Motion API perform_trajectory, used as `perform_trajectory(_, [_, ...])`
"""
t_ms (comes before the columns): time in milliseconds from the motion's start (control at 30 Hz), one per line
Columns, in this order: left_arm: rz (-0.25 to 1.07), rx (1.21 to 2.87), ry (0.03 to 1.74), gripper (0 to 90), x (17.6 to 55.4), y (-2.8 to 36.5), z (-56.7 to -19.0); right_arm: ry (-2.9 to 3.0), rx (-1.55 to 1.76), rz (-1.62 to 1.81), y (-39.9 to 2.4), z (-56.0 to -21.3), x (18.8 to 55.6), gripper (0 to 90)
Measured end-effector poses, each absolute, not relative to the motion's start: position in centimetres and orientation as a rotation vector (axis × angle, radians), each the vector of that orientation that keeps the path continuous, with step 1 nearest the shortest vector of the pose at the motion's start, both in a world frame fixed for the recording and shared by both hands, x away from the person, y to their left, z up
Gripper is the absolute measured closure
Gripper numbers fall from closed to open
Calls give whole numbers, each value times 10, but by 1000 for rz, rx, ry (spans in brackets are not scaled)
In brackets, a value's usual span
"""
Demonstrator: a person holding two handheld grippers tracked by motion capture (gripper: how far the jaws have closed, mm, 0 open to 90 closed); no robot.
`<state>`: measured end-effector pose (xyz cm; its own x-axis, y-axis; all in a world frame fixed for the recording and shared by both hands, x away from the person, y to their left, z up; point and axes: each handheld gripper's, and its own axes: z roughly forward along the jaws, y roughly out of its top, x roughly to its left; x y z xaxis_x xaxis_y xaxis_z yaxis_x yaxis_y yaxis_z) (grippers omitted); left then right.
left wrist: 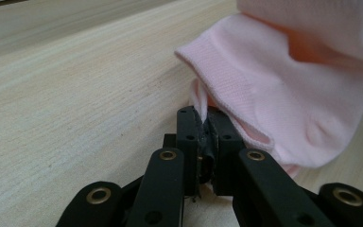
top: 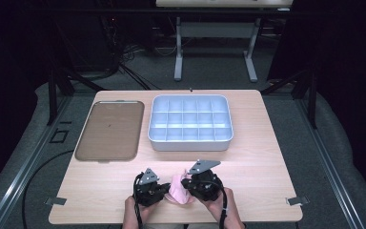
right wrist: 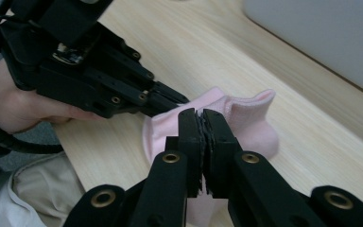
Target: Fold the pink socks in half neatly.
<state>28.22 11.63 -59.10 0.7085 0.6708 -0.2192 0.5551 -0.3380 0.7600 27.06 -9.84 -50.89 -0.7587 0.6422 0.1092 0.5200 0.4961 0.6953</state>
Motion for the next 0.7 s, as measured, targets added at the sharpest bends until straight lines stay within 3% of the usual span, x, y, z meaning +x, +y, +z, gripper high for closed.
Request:
perform_trajectory(267, [172, 2026, 939, 847, 281, 115, -591, 2636, 943, 997, -71, -530, 267, 873])
perform_trajectory(567, [169, 2022, 943, 846, 281, 115, -591, 2682, 931, 1017, -67, -542, 267, 870])
perform_trajectory(700, [169, 2022, 943, 846, 281, 115, -591, 2703, 914, 1000, -66, -549, 266, 824])
